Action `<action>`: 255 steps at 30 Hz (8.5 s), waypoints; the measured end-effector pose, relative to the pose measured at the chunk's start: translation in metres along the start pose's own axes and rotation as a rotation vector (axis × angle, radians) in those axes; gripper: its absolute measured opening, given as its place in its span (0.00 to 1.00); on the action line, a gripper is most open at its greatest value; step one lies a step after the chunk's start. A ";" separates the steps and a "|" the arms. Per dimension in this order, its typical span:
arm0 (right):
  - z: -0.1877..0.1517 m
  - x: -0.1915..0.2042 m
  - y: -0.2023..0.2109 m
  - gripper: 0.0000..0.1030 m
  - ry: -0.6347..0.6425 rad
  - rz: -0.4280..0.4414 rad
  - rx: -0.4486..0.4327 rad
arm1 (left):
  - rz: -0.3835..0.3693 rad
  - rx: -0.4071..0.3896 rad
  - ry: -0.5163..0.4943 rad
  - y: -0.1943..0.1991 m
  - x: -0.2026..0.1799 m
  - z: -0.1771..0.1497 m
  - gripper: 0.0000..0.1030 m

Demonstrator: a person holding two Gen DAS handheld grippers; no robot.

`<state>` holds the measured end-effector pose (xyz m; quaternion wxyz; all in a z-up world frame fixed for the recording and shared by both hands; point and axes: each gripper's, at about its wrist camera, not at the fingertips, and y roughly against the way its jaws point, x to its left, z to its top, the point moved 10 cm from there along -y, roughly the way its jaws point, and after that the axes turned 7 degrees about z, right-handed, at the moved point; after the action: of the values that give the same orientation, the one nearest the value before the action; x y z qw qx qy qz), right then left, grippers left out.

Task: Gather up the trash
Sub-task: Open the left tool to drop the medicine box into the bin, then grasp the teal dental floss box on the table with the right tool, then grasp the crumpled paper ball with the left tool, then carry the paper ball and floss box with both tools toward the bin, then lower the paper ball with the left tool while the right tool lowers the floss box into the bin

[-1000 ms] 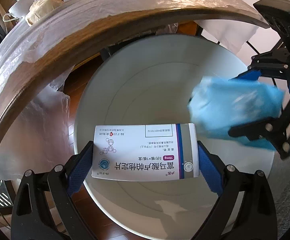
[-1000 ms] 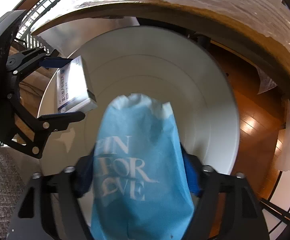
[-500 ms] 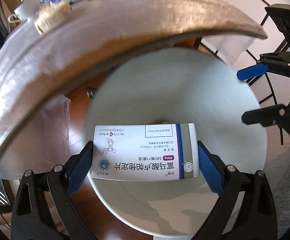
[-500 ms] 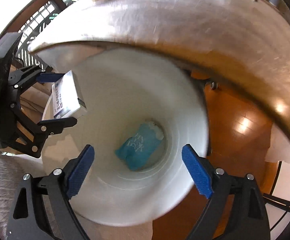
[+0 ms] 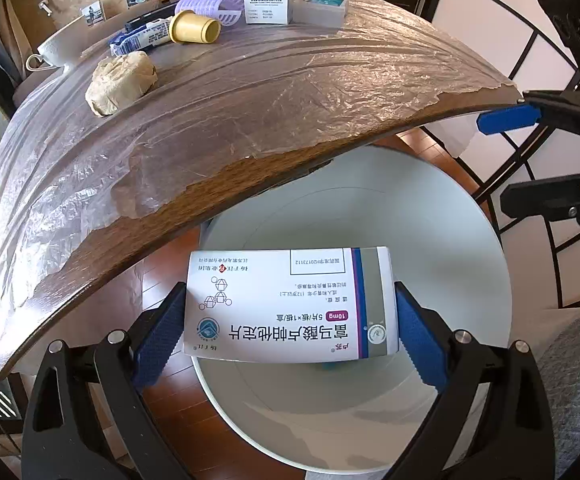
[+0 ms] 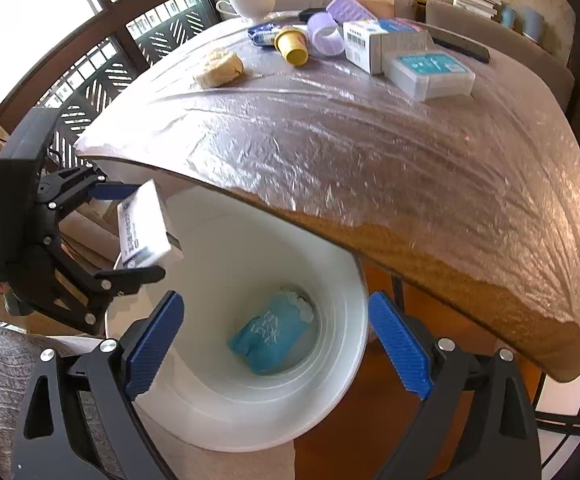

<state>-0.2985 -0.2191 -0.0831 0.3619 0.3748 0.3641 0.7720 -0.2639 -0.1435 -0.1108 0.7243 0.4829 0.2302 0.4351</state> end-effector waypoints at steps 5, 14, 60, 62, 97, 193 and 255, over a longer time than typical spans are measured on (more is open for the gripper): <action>0.004 0.005 -0.003 0.90 0.008 -0.002 -0.006 | -0.056 0.034 0.010 -0.007 -0.002 0.002 0.95; 0.018 0.011 0.004 0.90 0.005 -0.008 -0.050 | -0.016 -0.017 -0.032 0.015 -0.005 0.009 0.99; 0.188 -0.150 -0.048 0.96 0.002 -0.193 -0.134 | 0.122 -0.119 0.287 -0.029 0.145 0.135 0.98; 0.189 -0.150 -0.049 0.96 0.006 -0.192 -0.132 | 0.123 -0.120 0.283 -0.029 0.145 0.136 0.98; 0.184 -0.137 -0.052 0.86 0.057 -0.217 -0.130 | 0.135 -0.120 0.254 -0.030 0.143 0.132 0.85; 0.052 -0.002 0.024 0.86 -0.025 -0.067 -0.121 | 0.039 -0.167 0.200 0.055 0.057 0.073 0.51; -0.031 0.021 -0.058 0.86 -0.007 -0.019 0.111 | 0.025 0.030 0.114 0.008 0.013 -0.019 0.51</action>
<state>-0.3174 -0.1832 -0.1387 0.3493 0.3937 0.4087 0.7456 -0.2741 -0.1216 -0.1106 0.6972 0.4708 0.2715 0.4675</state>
